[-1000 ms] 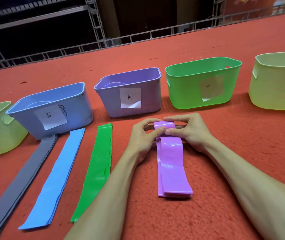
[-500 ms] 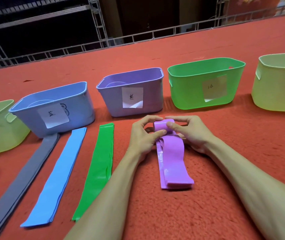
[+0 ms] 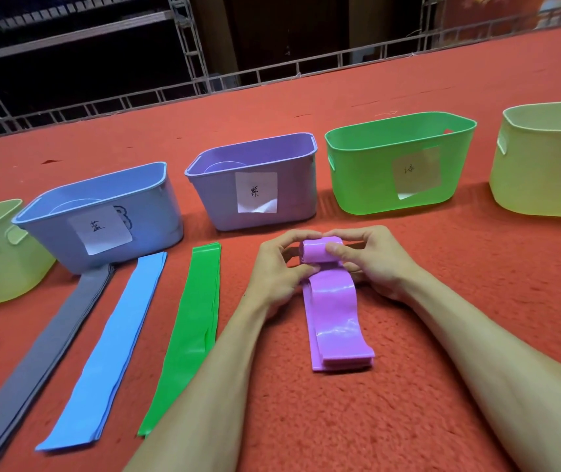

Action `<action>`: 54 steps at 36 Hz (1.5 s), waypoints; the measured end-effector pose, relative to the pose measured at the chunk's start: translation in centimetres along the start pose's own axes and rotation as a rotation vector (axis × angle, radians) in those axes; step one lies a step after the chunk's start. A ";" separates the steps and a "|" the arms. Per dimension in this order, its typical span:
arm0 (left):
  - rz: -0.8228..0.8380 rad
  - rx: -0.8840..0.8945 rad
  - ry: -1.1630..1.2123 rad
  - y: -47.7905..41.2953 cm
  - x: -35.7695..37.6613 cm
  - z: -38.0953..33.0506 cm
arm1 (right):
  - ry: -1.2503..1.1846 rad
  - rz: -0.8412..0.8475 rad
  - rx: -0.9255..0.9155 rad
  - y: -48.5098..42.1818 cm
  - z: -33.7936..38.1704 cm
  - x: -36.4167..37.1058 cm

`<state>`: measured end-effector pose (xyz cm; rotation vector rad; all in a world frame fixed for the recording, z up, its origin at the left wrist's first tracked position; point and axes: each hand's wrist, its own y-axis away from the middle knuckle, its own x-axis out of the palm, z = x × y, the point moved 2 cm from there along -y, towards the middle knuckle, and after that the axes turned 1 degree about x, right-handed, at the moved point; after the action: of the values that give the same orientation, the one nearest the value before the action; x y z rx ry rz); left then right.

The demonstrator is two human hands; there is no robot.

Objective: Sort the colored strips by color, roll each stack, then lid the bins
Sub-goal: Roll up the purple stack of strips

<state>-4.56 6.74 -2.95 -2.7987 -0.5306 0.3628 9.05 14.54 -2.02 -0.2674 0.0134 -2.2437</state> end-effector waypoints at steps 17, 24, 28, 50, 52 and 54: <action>0.060 -0.091 0.165 0.2 0.1 0.1 | 0.056 -0.062 -0.110 -0.2 -0.5 -0.7; -0.027 -0.173 0.135 -0.1 0.8 0.1 | 0.179 -0.096 -0.157 -0.2 -0.5 -0.6; 0.000 -0.233 0.113 0.0 0.9 0.0 | 0.207 -0.154 -0.166 -0.4 -0.7 -1.0; -0.059 -0.019 -0.008 0.1 0.0 -0.3 | -0.042 -0.079 0.035 -0.4 -0.8 -0.7; -0.048 0.002 -0.034 0.0 0.0 -0.3 | -0.013 -0.094 0.024 -0.4 -1.0 -0.7; -0.032 0.011 -0.043 0.0 -0.1 -0.3 | -0.001 -0.114 0.006 -0.5 -1.1 -0.7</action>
<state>-4.57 6.63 -2.70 -2.7746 -0.5799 0.4183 8.90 15.33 -3.13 -0.2717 -0.0091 -2.3562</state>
